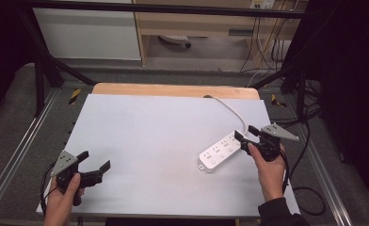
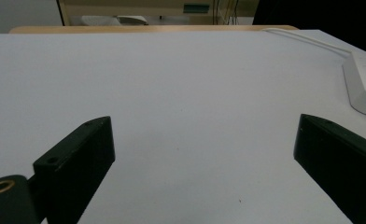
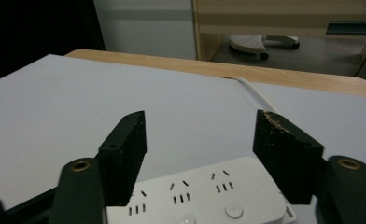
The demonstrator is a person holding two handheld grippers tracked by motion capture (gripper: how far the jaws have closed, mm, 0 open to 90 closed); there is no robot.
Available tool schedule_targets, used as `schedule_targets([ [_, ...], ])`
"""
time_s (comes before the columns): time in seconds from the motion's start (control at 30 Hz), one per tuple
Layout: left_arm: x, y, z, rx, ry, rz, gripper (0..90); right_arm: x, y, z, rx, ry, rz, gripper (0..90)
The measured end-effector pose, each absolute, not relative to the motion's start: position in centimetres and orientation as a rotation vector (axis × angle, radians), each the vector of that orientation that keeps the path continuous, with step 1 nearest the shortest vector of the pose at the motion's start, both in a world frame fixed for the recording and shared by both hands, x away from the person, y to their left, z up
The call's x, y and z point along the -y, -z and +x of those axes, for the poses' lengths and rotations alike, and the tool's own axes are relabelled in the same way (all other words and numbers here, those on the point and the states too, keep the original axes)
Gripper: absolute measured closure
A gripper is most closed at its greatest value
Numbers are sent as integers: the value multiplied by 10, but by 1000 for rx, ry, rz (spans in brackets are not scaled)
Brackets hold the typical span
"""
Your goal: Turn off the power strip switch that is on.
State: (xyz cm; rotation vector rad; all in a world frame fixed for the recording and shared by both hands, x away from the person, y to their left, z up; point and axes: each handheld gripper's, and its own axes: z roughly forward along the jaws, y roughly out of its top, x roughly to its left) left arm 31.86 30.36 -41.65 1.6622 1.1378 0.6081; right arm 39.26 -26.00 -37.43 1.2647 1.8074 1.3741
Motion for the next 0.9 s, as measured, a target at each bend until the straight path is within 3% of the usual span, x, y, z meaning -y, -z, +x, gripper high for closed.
schedule_targets([
  [0.13,-305,417,319,-1127,-605,1658,54,255,375,397,-1809,-1395,1240,580],
  [0.43,-307,417,319,-1141,-616,1662,54,255,383,403,-1828,-1375,1233,821],
  [0.6,-307,418,320,-1147,-617,1664,55,257,389,404,-1848,-1360,1244,895],
  [0.9,-306,418,321,-1141,-614,1673,56,257,398,406,-1871,-1332,1256,900],
])
